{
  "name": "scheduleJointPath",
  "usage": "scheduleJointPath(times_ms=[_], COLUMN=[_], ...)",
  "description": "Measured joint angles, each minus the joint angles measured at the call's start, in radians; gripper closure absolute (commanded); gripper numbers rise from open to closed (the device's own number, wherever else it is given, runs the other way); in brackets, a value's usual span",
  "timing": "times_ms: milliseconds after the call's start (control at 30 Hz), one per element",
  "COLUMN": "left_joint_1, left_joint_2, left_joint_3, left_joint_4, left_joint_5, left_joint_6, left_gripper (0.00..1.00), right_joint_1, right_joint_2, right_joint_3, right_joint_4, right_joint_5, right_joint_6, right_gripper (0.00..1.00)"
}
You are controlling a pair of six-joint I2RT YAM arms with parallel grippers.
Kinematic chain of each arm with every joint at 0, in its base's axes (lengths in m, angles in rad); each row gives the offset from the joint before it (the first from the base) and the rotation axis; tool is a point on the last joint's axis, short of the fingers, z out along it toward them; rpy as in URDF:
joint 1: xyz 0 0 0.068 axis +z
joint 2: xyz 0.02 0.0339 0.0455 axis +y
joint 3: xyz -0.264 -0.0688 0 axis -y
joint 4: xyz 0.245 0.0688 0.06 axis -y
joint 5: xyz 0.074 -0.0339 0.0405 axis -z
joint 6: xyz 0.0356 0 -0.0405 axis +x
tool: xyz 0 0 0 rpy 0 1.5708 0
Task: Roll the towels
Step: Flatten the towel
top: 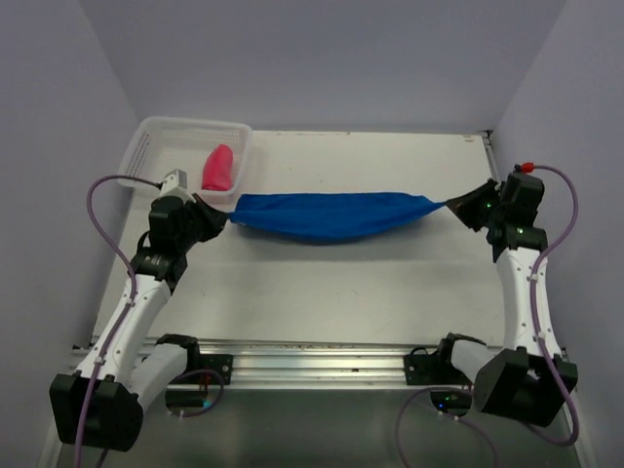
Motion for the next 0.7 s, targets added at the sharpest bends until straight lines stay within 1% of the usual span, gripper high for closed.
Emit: scheduleJointPath(times_ms=[133, 267, 433, 567, 700], left_joint_1=[0.0, 0.0, 0.0, 0.0, 0.0], left_joint_2=[-0.098, -0.165, -0.192, -0.189, -0.143], left_joint_3=[-0.165, -0.254, -0.307, -0.356, -0.379], left_joint_4=[-0.016, -0.026, -0.04, -0.039, -0.023], left_joint_5=[0.03, 0.049, 0.045, 0.046, 0.047], left_joint_6=[-0.033, -0.063, -0.09, -0.113, -0.124], left_gripper=[1.0, 1.0, 1.0, 1.0, 1.0], right_joint_1=[0.002, 0.006, 0.01, 0.01, 0.01], right_joint_2=[-0.169, -0.285, -0.342, -0.386, -0.414], right_joint_3=[-0.115, -0.187, -0.324, -0.437, -0.483], right_joint_4=[-0.044, -0.058, -0.088, -0.145, -0.172], right_joint_5=[0.026, 0.049, 0.099, 0.135, 0.181], right_joint_6=[-0.007, -0.012, -0.032, -0.045, -0.053], right_gripper=[1.0, 1.0, 1.0, 1.0, 1.0])
